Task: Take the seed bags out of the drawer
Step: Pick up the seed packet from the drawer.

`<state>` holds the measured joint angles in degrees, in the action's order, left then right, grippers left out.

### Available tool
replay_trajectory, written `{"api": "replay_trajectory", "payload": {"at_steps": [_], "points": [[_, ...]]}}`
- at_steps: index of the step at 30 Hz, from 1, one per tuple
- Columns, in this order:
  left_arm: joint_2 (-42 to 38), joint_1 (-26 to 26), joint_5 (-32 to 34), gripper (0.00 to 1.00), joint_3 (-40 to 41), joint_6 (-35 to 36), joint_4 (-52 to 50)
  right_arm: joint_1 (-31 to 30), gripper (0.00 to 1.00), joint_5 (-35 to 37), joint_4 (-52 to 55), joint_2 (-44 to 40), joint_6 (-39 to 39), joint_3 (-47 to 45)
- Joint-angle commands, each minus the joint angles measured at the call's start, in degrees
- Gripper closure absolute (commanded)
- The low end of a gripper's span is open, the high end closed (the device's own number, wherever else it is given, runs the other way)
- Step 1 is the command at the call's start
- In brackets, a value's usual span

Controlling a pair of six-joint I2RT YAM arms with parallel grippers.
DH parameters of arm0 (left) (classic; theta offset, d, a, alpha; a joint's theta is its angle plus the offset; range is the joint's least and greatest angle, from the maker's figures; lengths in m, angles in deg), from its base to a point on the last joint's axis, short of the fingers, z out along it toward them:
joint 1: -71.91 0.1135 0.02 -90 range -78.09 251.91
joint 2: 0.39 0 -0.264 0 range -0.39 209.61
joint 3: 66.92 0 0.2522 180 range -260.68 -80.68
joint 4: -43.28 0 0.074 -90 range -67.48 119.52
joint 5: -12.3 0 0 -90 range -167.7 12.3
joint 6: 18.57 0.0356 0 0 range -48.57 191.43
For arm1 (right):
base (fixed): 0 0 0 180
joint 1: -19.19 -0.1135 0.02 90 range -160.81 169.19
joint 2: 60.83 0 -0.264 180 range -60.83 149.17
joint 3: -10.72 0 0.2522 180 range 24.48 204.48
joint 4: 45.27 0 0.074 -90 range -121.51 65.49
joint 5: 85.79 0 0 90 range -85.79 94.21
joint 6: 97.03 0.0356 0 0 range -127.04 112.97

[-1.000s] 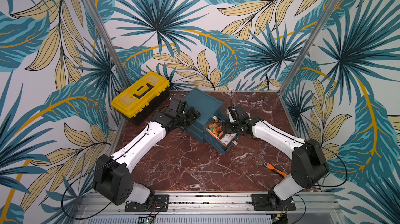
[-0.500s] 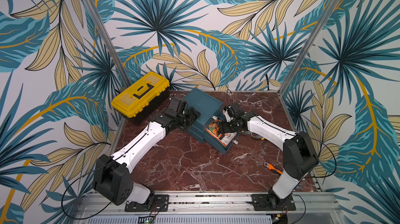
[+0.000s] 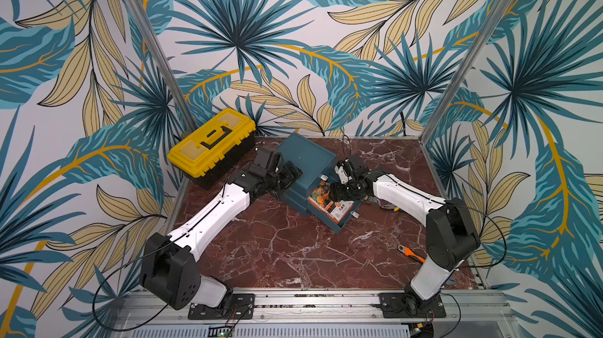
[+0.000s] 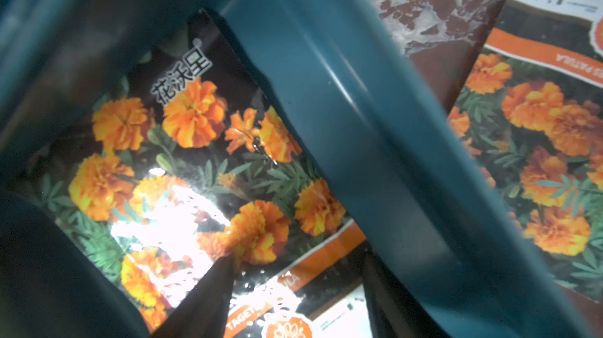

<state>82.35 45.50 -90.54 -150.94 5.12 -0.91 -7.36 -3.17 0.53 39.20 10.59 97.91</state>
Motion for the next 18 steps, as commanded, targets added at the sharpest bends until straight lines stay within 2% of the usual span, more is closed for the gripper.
{"api": "replay_trajectory", "payload": {"at_steps": [1,9,18], "points": [[0.1,0.3,0.3,0.18,0.3,0.3,-1.3,-0.3,0.36,-4.8,0.8,0.5,2.3,0.0],[0.2,0.3,0.0,0.18,0.4,0.3,-0.8,-0.2,0.26,-0.1,2.2,-3.6,1.8,0.0],[0.0,0.3,-0.2,0.18,0.6,0.4,-0.8,0.5,0.21,4.6,4.6,-2.4,-1.9,1.1]]}}
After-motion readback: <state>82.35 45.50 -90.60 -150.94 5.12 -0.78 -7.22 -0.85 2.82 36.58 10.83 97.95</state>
